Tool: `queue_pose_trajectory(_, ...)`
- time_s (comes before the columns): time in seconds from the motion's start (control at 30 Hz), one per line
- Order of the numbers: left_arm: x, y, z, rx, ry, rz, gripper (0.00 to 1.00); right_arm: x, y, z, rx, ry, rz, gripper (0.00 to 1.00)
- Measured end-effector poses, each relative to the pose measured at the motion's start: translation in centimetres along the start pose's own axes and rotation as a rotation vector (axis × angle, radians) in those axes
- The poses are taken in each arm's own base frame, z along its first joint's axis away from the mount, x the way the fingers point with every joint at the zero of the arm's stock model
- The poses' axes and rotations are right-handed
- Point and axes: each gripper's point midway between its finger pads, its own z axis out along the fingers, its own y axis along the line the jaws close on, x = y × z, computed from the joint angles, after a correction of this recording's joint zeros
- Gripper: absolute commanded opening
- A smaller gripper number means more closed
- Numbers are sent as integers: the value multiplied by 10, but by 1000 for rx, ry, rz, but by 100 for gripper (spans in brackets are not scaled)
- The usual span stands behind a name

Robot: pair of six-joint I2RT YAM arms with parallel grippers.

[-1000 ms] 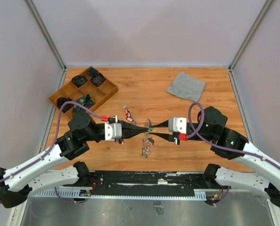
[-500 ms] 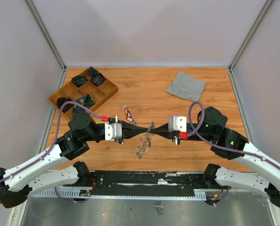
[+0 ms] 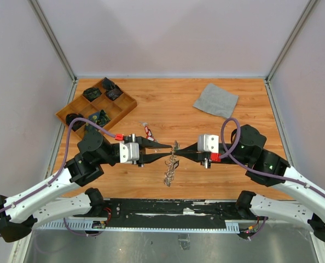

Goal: Put the keys on the keyring

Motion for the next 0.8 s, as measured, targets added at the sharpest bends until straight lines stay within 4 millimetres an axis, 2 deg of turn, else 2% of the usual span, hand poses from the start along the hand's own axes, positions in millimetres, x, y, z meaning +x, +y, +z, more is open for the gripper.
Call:
queue_pose_trajectory(0.27,2,0,2,1,2,-5,28,-11,-3,-4,17,-36,-21,1)
queue_pose_trajectory(0.8,2,-3,7,22,-19,-33,18,-12,-4,-4,23,-38,-23,1)
